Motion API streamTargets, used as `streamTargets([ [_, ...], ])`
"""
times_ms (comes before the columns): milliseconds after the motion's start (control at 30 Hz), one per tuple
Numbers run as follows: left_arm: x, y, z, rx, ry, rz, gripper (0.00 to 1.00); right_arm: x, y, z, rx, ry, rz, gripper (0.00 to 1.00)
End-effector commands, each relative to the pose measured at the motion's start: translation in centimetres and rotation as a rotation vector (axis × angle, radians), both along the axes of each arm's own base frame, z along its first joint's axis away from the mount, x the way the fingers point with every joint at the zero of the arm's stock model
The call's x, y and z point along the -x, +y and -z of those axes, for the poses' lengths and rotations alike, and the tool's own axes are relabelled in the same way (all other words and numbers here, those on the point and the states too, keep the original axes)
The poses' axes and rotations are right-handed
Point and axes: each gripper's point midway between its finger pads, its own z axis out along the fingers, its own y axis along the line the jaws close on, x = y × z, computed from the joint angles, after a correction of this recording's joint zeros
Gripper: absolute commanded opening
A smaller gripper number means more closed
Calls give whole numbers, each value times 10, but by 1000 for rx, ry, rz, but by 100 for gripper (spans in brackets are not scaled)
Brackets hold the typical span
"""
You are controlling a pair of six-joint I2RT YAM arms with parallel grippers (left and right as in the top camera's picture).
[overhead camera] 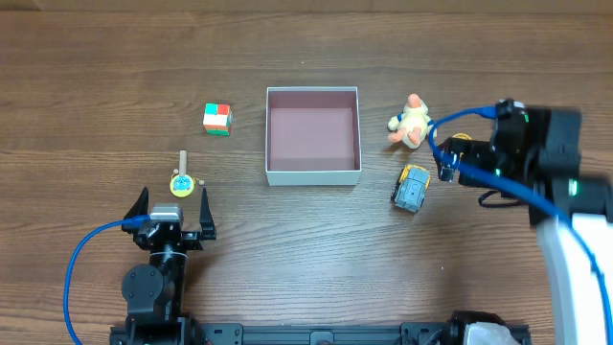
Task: Pack container
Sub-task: 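Move right gripper over the yellow-grey toy truck and grasp it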
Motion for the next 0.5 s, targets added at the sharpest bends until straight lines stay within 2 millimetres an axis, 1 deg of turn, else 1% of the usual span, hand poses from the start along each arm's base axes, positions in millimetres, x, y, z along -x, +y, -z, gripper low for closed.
streamTargets([
  [0,0,1,0,-9,-6,-1,100,-14,4,13,-21,112,-9,100],
  [67,0,1,0,-9,-6,-1,100,-21,5,27,-32,149,-7,100],
  [133,0,1,0,-9,-6,-1,100,-27,5,44,-47,207,11,100],
  [167,0,1,0,-9,-6,-1,100,-28,4,60,-43,260,14,100],
  [200,0,1,0,-9,-6,-1,100,-30,3,66,-39,275,17,100],
  [267,0,1,0,-9,-6,-1,100,-35,-3,76,-18,293,52,100],
  [333,0,1,0,-9,-6,-1,100,-40,-15,82,23,304,154,100],
  [400,0,1,0,-9,-6,-1,100,-42,-25,83,54,306,233,100],
  [467,0,1,0,-9,-6,-1,100,-40,-30,84,64,315,284,100],
])
